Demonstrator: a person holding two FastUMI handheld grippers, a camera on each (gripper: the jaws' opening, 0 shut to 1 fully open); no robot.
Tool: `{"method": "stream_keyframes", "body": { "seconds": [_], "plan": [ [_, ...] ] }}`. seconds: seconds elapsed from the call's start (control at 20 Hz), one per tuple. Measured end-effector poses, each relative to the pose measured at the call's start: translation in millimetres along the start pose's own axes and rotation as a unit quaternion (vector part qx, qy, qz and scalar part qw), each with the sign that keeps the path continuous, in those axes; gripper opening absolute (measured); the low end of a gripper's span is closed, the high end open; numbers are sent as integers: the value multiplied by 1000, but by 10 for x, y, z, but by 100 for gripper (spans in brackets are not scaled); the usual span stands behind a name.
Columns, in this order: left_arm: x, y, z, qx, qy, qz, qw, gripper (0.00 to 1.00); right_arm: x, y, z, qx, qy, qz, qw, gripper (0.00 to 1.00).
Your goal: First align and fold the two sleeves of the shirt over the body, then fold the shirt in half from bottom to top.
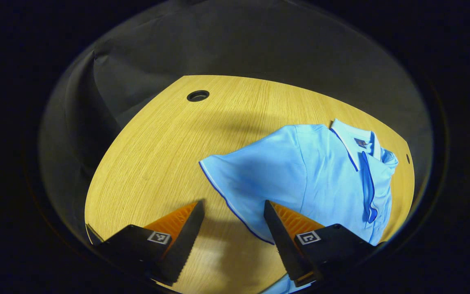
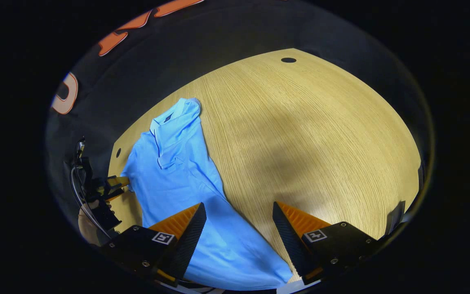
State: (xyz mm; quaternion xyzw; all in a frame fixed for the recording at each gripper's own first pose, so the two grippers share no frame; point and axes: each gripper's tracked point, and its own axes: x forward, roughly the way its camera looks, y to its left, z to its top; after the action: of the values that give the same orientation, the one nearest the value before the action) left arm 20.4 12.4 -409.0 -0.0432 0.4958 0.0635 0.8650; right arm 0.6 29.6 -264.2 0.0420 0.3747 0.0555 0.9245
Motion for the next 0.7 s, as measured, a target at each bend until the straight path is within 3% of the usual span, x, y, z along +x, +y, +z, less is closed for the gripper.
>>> {"method": "stream_keyframes", "body": {
  "seconds": [0.05, 0.2, 0.35, 0.55, 0.7],
  "plan": [
    [20, -38, 37, 5, -3, -5, 1000, 88, 14, -4, 4, -1, 1, -1, 1000, 99],
    [50, -134, 75, -26, -18, -20, 999, 17, 21, -5, 20, -1, 2, 2, 1000, 99],
    [46, -206, 85, -17, -24, -49, 998, 4, 21, -12, 31, 1, 3, 5, 1000, 99],
    [-177, -371, 164, -18, -41, -87, 995, 4, 3, -67, 66, 5, -2, 5, 1000, 99],
    [-515, -609, 405, 22, -84, -113, 990, 4, -19, -105, 92, 6, -5, 8, 1000, 99]
  ]
}}
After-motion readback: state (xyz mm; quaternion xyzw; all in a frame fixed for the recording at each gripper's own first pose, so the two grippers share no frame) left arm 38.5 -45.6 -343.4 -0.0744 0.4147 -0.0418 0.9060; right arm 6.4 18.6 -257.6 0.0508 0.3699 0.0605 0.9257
